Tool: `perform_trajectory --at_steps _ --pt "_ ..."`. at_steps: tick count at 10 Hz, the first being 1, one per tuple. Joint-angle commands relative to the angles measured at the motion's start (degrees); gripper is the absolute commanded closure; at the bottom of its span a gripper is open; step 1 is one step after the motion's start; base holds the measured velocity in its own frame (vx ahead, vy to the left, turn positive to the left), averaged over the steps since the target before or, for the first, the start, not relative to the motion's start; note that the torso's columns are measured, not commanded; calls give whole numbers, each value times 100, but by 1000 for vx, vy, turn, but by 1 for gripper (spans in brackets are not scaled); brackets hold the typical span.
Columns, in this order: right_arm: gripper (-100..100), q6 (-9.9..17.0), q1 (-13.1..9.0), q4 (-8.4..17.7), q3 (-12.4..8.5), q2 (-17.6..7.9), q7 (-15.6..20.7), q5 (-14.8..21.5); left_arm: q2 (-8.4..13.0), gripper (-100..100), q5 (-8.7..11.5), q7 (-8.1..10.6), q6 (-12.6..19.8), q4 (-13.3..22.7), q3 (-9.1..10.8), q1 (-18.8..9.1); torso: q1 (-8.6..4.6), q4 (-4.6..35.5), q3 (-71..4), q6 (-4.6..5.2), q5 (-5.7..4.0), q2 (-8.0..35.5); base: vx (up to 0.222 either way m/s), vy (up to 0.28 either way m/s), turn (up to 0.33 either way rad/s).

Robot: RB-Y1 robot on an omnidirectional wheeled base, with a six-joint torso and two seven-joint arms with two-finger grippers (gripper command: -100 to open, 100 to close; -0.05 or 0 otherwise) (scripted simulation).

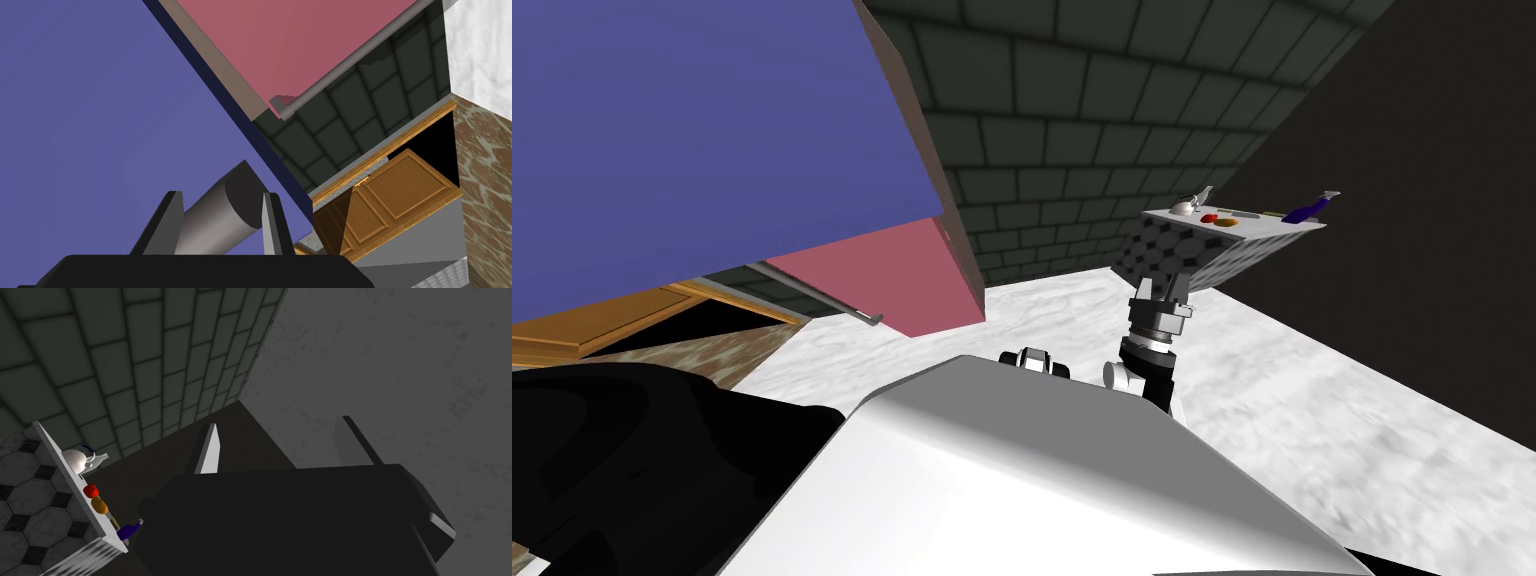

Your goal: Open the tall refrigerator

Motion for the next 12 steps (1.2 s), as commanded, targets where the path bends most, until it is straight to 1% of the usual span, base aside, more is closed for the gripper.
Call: perform_trajectory --at_steps 1,3,4,5,7,8,9,10,11,12 --pt "0 0 0 0 0 0 0 0 -98 100 26 -18 95 64 30 -5 -14 0 1 -6 -3 3 99 -217 52" --pt "0 0 0 0 0 0 0 0 -234 100 58 -35 248 162 33 6 1 0 -1 2 -6 2 118 -213 44" --pt "0 0 0 0 0 0 0 0 -234 100 58 -35 248 162 33 6 -5 0 -3 -10 -8 0 154 -210 54" --pt "0 0 0 0 0 0 0 0 -302 100 74 -43 324 211 35 11 -5 -5 -9 4 -8 -9 170 -230 60" --pt "0 0 0 0 1 1 0 0 -438 100 105 -59 477 309 37 21 -23 -7 -7 6 -2 -12 134 -297 60" --pt "0 0 0 0 1 1 0 0 -438 100 105 -59 477 309 37 21 -18 -2 -1 -1 -9 2 107 -251 32" --pt "0 0 0 0 0 0 0 0 -439 -100 177 16 513 187 60 181 0 0 -2 -1 -18 13 39 -83 61" --pt "0 0 -1 -1 -1 -1 0 0 -435 -100 221 57 520 140 101 264 55 7 16 -15 10 34 -17 34 61" --pt "0 0 -2 0 -3 -3 0 0 -426 -100 307 138 534 45 184 429 92 14 28 -7 22 51 -14 80 59" --pt "0 1 -2 1 -3 -4 0 0 -422 -100 350 179 541 -2 226 511 81 10 20 -5 22 36 -24 90 30"
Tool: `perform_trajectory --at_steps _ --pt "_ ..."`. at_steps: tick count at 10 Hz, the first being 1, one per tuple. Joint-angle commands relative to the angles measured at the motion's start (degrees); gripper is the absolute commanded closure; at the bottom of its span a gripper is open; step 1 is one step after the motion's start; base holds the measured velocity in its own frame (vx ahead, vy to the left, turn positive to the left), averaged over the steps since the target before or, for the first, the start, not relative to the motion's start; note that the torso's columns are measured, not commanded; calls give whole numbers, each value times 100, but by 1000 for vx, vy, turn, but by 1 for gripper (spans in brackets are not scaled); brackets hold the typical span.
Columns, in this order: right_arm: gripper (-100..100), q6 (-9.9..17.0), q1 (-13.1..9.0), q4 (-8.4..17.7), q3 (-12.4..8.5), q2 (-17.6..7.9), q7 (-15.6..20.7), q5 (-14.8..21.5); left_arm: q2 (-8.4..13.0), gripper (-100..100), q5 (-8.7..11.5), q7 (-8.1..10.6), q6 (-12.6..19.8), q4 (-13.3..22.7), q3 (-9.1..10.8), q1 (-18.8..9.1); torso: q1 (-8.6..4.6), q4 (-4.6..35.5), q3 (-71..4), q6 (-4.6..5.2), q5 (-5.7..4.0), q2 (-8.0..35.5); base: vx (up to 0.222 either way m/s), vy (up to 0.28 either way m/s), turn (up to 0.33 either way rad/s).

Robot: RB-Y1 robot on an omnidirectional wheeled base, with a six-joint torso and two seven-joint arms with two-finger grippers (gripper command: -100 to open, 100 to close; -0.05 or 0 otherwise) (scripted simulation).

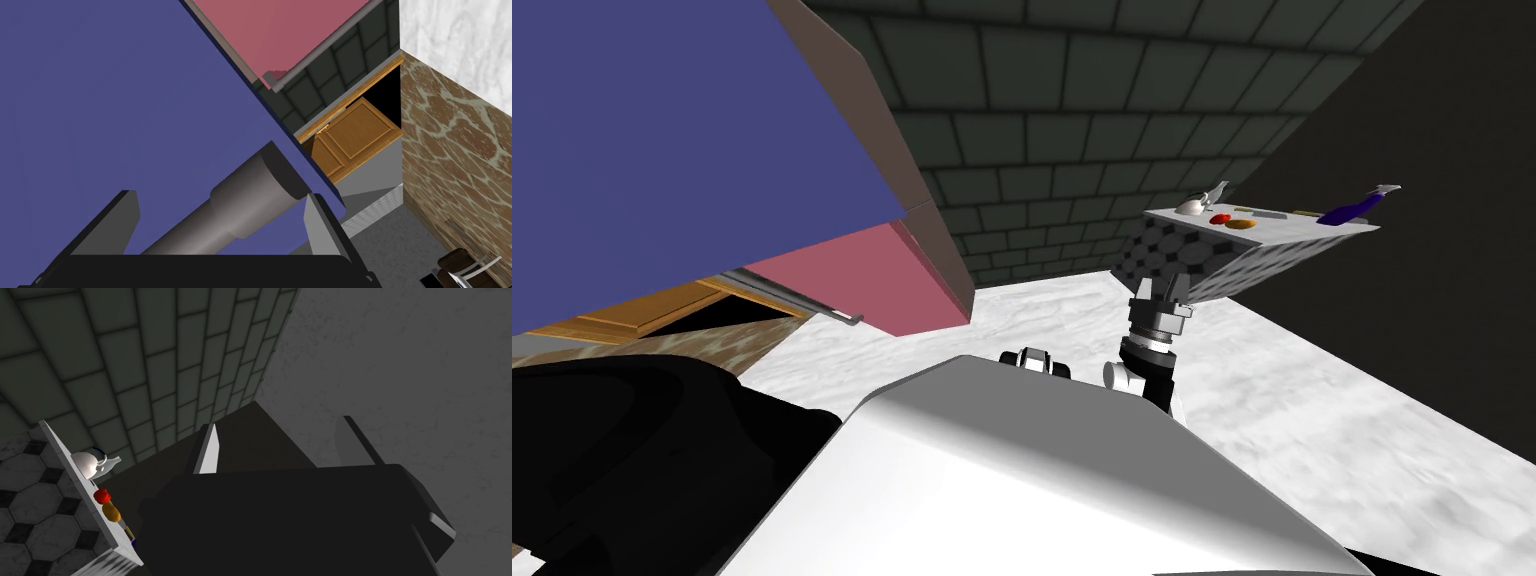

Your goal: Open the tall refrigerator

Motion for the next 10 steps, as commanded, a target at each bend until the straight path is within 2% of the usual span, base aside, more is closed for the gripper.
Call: perform_trajectory --at_steps 1,3,4,5,10 --pt "0 0 0 0 0 0 0 0 5 -100 140 125 14 -146 171 263 -33 -3 -4 -5 -2 -12 -20 76 19" --pt "0 0 0 0 0 0 0 0 18 -100 269 247 35 -288 295 511 -88 -6 -9 -12 -20 -24 -7 51 54" --pt "0 0 0 0 1 1 0 0 19 -100 232 232 13 -231 231 473 -98 -6 -9 -12 -24 -23 -6 21 12" --pt "0 0 0 -1 1 1 0 0 20 0 238 250 5 -228 235 486 -84 -3 1 -11 -6 -20 -3 6 6" --pt "0 0 0 0 1 1 0 0 17 0 237 248 11 -223 231 486 -32 5 18 -16 23 -4 0 0 0"
